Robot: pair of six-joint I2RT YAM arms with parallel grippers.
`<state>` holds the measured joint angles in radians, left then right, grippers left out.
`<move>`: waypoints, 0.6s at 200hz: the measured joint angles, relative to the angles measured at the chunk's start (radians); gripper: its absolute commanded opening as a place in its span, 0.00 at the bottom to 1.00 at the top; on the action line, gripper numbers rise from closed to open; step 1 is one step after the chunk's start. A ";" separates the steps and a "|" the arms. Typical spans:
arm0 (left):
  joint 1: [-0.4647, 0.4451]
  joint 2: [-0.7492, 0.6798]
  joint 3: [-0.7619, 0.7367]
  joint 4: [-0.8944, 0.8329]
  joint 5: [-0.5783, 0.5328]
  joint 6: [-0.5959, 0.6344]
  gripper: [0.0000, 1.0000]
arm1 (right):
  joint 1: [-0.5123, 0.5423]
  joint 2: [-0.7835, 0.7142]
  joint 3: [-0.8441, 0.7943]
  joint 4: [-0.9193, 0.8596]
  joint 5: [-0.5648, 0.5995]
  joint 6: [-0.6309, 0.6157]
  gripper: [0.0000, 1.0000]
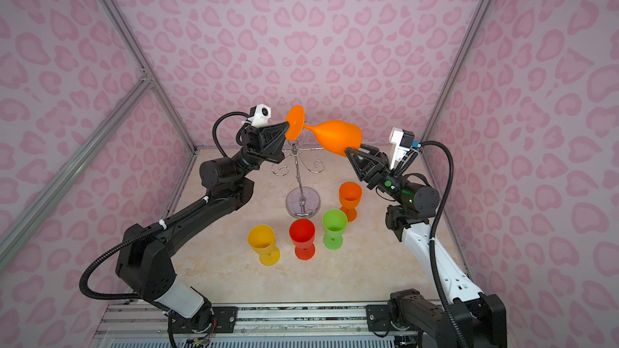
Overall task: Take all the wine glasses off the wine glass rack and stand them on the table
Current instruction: 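Close the right gripper on the orange glass bowl and open the left gripper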
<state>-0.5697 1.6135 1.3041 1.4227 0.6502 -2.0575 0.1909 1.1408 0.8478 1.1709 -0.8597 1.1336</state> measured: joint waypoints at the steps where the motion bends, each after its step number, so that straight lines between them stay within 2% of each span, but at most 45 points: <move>1: 0.000 0.000 0.000 0.000 0.000 -0.001 0.03 | 0.000 0.001 0.000 0.003 -0.001 0.000 0.44; 38: -0.003 0.006 0.001 0.011 -0.003 -0.009 0.03 | 0.005 0.027 0.000 0.069 -0.009 0.037 0.26; 92: -0.005 0.025 0.006 0.017 -0.032 -0.034 0.04 | 0.005 0.036 -0.017 0.202 -0.018 0.080 0.09; 120: -0.006 0.034 0.006 0.016 -0.048 -0.034 0.15 | 0.007 0.049 -0.021 0.300 -0.028 0.123 0.00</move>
<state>-0.5762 1.6478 1.3106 1.4387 0.6022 -2.0918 0.1982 1.1900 0.8272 1.4708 -0.8875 1.2564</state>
